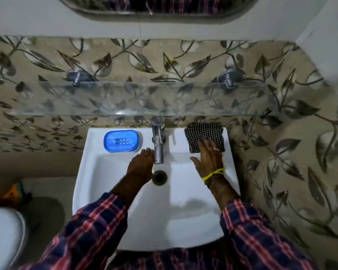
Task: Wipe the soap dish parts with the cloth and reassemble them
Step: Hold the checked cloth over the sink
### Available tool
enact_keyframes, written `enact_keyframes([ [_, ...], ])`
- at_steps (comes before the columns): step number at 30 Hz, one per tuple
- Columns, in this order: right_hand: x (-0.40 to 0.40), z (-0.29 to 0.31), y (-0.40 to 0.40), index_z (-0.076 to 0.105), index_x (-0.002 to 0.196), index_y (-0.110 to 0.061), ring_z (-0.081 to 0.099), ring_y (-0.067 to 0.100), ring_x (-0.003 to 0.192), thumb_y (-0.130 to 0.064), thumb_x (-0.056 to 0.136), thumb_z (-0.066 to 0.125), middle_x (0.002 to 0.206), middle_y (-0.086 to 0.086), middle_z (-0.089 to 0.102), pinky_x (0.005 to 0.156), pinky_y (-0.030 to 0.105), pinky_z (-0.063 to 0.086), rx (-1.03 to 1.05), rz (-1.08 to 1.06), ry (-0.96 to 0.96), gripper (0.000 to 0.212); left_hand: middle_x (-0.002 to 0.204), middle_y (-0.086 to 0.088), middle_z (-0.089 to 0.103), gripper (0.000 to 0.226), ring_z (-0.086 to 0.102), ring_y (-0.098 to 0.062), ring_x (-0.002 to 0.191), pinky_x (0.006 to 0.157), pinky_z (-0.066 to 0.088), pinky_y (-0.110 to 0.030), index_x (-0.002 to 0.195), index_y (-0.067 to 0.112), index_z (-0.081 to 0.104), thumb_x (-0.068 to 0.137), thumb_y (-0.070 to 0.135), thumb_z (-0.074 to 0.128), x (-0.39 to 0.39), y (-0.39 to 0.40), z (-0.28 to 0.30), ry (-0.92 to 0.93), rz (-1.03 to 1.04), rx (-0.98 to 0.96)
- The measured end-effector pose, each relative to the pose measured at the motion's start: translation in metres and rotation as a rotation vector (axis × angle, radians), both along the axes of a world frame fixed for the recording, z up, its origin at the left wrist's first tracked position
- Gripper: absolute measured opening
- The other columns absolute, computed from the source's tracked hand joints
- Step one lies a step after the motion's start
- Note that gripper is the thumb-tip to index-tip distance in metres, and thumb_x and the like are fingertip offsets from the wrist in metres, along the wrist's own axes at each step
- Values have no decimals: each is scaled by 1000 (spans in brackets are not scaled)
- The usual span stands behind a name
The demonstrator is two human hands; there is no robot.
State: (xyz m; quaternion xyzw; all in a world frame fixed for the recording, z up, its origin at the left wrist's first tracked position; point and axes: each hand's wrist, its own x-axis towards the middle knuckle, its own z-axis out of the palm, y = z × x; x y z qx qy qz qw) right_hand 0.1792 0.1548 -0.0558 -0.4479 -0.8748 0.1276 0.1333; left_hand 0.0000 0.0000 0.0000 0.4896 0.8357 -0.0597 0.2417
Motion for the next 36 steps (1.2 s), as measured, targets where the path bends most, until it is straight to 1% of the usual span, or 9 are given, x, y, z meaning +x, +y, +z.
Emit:
enact_keyframes([
  [3,-3,-11,14,48,137,-5,47,46,131,-44,35,95,142,23,52,111,55,21,29,98,-224,119,167,-14,9,86,18,-27,153,119,23,-36,158,7,3,95,10,61,-2,2,4,-30,36,-13],
  [5,-2,-15,18,42,141,-11,50,41,131,-46,30,95,143,17,52,109,54,21,7,115,-300,127,168,-12,8,83,17,-26,153,120,22,-35,158,9,2,96,5,57,-6,1,0,-61,45,-5],
  [10,-6,-24,19,67,121,-9,62,40,115,-15,64,86,125,15,67,102,54,44,142,44,-223,61,169,-8,2,81,8,-24,155,121,16,-32,158,10,-2,94,-5,47,-17,-8,-12,-67,-45,32],
  [14,-12,12,7,75,88,-7,70,42,86,-7,76,67,90,22,73,77,48,57,-17,-178,173,14,168,-5,-8,89,-4,-21,155,121,8,-29,158,11,-6,91,-10,48,-31,-25,-15,-181,-133,56],
  [17,-1,44,-10,73,93,-1,68,32,88,-21,88,64,90,18,74,79,37,52,-307,-373,551,23,168,-2,1,88,2,-18,155,122,12,-26,159,14,2,88,-14,46,-39,-45,-14,-218,-134,170],
  [22,7,66,-66,70,103,1,68,35,100,-26,89,70,108,20,72,90,49,54,-1024,-599,1110,31,153,-5,47,56,44,-25,141,113,33,-29,153,20,38,99,7,51,-35,-76,-2,-226,40,419],
  [25,5,81,-112,68,109,5,70,37,97,-30,79,75,107,22,72,83,47,58,-1190,-560,1147,47,135,-6,65,45,61,-28,124,102,44,-30,142,20,55,98,13,57,-38,-100,4,-275,111,537],
  [29,-7,95,-153,69,104,4,74,29,83,-7,90,63,94,17,76,65,35,60,-1362,-440,1162,19,129,-4,69,36,66,-26,117,100,53,-39,131,16,65,95,14,63,-59,-128,-3,-332,218,597],
  [36,-35,100,-178,66,105,2,73,27,84,5,84,60,95,14,76,68,34,60,-1334,-297,1074,23,117,-3,73,27,69,-19,105,91,55,-29,120,12,70,95,20,65,-70,-139,-4,-462,468,665],
])
